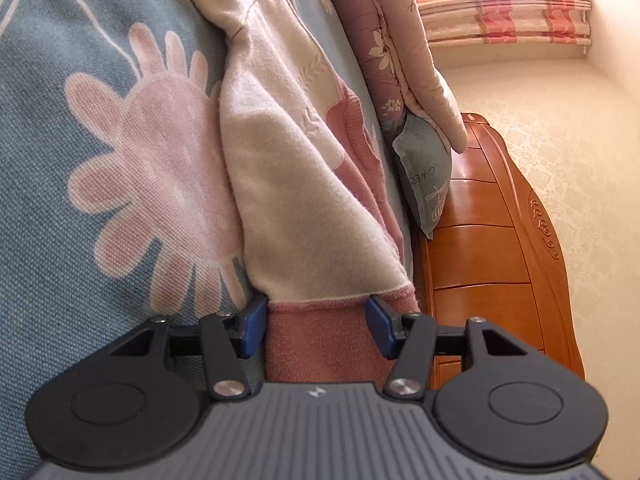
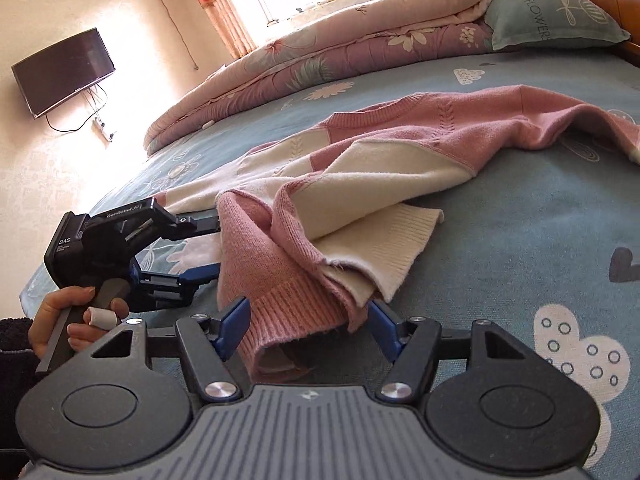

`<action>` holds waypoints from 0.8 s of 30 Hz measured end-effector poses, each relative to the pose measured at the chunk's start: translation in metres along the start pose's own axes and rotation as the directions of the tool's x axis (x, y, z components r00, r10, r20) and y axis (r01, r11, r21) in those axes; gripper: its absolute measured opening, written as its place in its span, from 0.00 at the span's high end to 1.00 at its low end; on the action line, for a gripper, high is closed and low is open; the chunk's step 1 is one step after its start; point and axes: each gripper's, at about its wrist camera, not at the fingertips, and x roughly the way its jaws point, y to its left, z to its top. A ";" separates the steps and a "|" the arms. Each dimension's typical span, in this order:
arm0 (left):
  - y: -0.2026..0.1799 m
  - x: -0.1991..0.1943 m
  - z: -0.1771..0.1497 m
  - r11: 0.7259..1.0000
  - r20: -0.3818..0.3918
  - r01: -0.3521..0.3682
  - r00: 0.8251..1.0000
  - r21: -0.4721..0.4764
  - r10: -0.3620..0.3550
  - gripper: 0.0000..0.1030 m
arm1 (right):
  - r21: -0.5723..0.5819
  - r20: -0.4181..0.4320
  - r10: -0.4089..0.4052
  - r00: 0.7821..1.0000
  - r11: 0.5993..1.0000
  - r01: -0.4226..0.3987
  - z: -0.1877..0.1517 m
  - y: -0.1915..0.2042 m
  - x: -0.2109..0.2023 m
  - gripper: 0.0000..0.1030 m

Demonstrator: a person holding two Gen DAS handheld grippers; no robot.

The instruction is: Fold clothes

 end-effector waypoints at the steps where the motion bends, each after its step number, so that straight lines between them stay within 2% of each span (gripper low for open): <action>1: 0.000 -0.002 -0.004 1.000 -0.006 0.006 1.000 0.008 -0.006 0.44 | 0.009 -0.001 -0.003 1.000 1.000 0.003 -0.002 -0.002 -0.002 0.31; 6: 0.006 -0.013 -0.020 0.998 -0.008 0.051 0.999 0.022 -0.051 0.44 | 0.044 -0.020 -0.035 0.999 0.998 0.036 -0.018 -0.013 -0.012 0.27; 10: -0.002 0.002 -0.002 1.000 -0.040 0.007 0.999 0.001 -0.006 0.43 | 0.087 -0.044 -0.054 0.998 0.995 0.057 -0.030 -0.021 -0.012 0.27; 14: -0.019 0.023 0.012 0.995 -0.076 -0.099 0.992 0.007 0.099 0.43 | 0.099 -0.036 -0.058 0.998 0.993 0.061 -0.030 -0.020 -0.013 0.26; 17: -0.031 0.024 0.003 0.989 -0.106 -0.139 0.984 0.048 0.143 0.41 | 0.094 -0.039 -0.063 0.997 0.993 0.066 -0.030 -0.019 -0.014 0.26; 21: -0.029 0.016 -0.013 0.990 -0.132 -0.130 0.982 0.052 0.136 0.41 | 0.106 -0.038 -0.054 0.998 0.993 0.057 -0.032 -0.023 -0.015 0.24; 24: -0.028 0.029 0.000 0.993 -0.128 -0.112 0.985 0.036 0.116 0.41 | 0.105 -0.037 -0.054 0.998 0.993 0.058 -0.031 -0.023 -0.014 0.23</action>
